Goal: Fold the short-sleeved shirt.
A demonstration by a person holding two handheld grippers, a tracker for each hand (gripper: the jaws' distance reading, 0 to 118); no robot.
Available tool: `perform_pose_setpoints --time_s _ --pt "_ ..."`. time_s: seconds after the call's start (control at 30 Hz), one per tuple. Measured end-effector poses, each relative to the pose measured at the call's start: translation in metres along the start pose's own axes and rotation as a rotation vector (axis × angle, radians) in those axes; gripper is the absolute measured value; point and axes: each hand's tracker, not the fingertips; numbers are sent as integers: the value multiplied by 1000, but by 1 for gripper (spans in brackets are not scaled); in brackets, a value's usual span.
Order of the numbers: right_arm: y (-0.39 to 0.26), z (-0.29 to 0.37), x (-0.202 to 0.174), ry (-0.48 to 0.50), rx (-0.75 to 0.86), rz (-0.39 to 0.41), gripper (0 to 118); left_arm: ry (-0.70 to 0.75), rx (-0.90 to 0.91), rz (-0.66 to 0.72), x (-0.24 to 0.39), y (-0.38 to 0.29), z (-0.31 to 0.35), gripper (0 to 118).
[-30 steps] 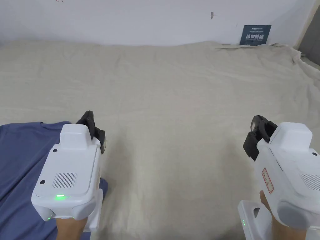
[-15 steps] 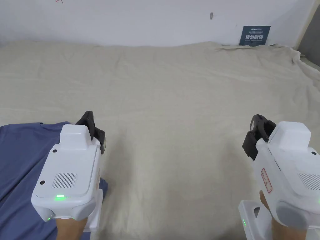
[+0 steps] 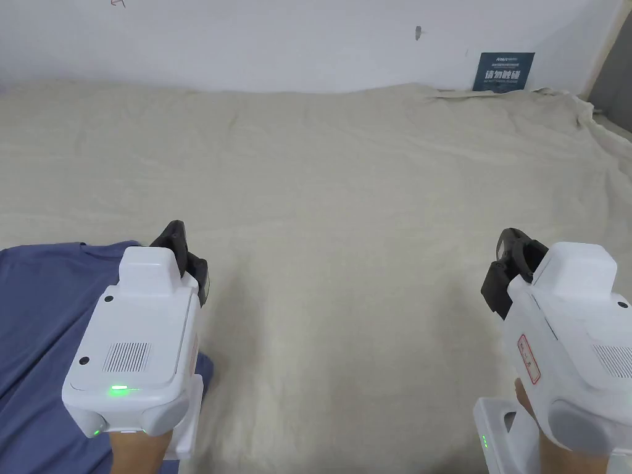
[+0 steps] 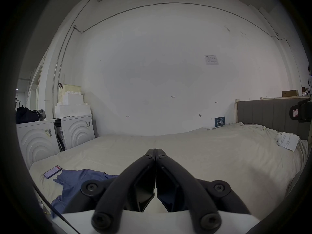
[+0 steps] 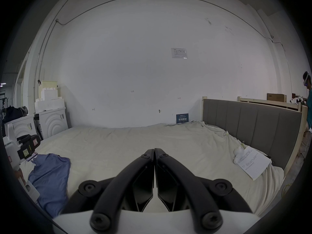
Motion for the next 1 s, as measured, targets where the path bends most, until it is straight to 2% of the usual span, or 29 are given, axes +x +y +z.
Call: perform_pose_setpoints --time_s 0.23,0.43,1.0 --pt "0 -6 -10 15 13 39 0 24 4 3 -12 1 3 1" --pt "3 -16 -42 82 29 68 1 96 9 4 -43 2 14 1" --pt "2 -29 -194 438 39 74 1 491 -16 -22 -189 2 106 1"
